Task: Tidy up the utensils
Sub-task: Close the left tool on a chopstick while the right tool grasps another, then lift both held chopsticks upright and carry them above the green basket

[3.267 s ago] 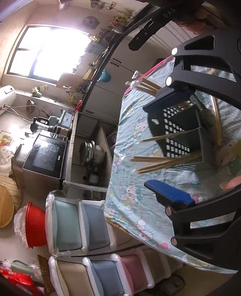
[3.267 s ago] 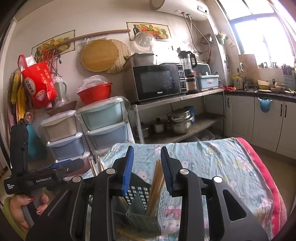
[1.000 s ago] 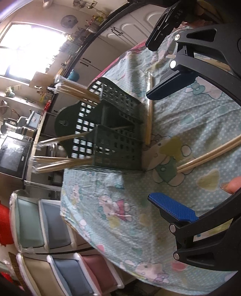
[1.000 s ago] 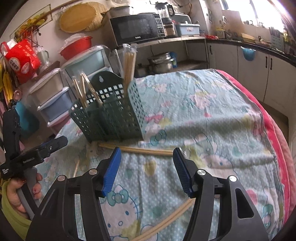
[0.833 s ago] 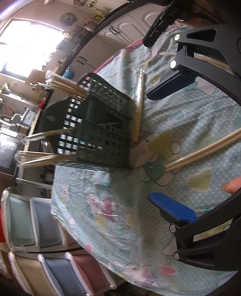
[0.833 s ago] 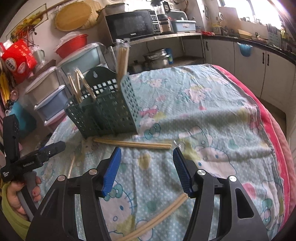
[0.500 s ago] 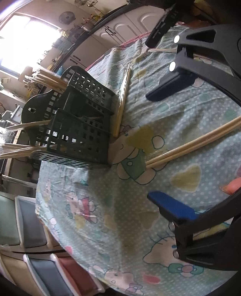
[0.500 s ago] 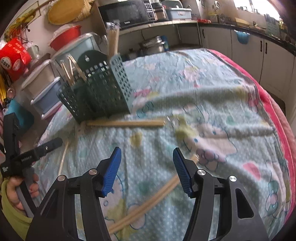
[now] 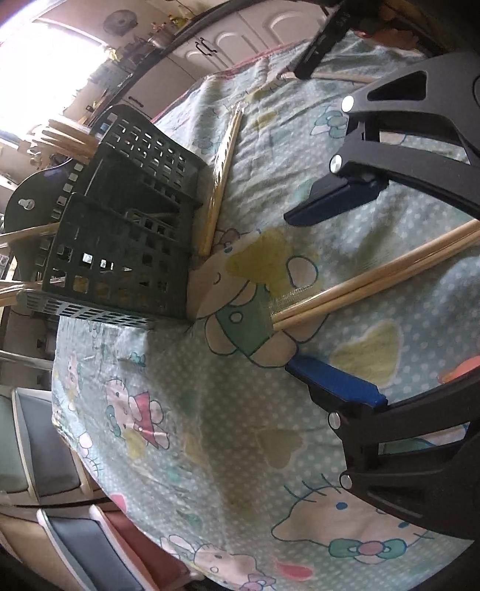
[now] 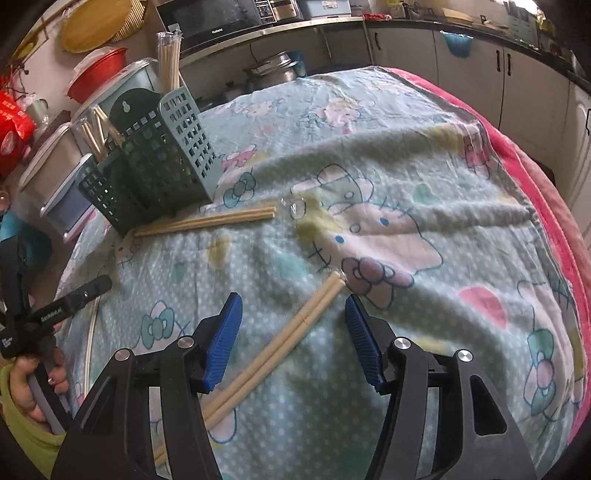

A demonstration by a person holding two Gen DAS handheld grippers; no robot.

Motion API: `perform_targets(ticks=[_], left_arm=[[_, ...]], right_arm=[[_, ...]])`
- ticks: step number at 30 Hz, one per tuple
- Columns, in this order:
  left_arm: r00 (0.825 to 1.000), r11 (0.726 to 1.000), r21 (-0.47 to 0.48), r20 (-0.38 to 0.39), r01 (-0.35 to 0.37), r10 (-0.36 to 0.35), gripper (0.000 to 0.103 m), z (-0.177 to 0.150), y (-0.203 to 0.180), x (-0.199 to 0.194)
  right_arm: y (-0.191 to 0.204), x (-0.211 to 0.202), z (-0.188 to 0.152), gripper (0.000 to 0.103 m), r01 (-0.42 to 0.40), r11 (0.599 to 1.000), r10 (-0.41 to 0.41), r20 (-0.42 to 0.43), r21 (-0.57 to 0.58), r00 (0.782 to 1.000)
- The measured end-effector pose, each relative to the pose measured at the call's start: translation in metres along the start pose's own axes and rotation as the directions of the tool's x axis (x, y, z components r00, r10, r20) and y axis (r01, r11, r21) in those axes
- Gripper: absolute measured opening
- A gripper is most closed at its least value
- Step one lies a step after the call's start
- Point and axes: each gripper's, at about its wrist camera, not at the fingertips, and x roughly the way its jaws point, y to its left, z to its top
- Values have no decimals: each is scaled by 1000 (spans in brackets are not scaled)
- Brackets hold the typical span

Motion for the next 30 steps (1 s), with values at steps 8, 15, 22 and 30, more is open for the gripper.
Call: perform_targets(ticks=[8,15,22,30], left_arm=[[999,999,-14,13,-42,42,31,2,10,1],[999,999,-41,10,-36,36,16,3,17,0],[998,991,-112,13,68,-67,12,5,30,-8],[985,978,-128,69,165,-157,10,20,27,-32]], right_arm=[[-4,11,6,27,46,999,-46,1,20,999],[-10,-1,10,15,-20,999,17,48,48,999],[7,-22,22,11,-100,995,101,109,-8,989],[36,-38,39,8,-187,980,196,141,-74,970]])
